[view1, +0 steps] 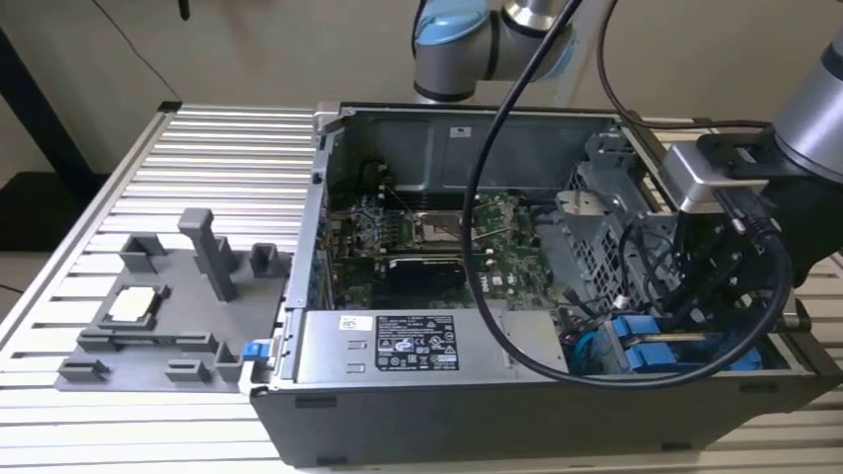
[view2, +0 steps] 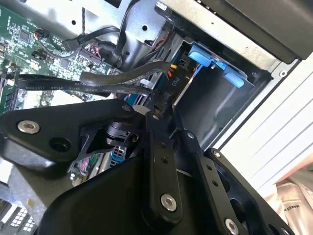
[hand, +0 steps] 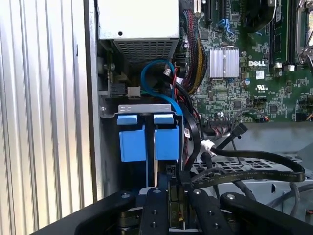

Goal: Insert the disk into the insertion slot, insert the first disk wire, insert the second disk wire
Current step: 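Insert the first disk wire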

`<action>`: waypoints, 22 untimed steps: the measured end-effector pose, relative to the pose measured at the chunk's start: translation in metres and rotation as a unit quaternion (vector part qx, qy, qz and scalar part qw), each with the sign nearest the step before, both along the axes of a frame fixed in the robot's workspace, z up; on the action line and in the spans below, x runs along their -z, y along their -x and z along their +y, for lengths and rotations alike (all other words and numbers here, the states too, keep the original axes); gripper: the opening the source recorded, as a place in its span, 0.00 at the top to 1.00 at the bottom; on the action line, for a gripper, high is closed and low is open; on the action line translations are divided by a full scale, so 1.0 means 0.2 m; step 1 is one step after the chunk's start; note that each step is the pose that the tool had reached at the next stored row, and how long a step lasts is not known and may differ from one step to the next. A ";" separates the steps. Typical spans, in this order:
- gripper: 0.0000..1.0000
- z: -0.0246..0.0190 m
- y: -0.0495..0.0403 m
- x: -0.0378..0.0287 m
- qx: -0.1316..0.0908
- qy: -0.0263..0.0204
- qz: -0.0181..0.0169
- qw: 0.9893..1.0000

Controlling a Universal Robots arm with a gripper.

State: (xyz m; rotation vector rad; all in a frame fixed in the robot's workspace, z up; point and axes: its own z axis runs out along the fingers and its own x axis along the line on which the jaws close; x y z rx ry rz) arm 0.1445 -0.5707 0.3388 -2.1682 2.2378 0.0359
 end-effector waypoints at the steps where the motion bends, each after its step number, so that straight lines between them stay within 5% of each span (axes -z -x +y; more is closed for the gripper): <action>1: 0.77 0.000 0.000 -0.001 0.000 0.000 0.000 1.000; 11: 0.77 0.000 0.000 -0.023 0.000 -0.001 0.000 1.000; 22: 0.84 0.000 0.003 0.025 0.000 0.000 -0.005 1.000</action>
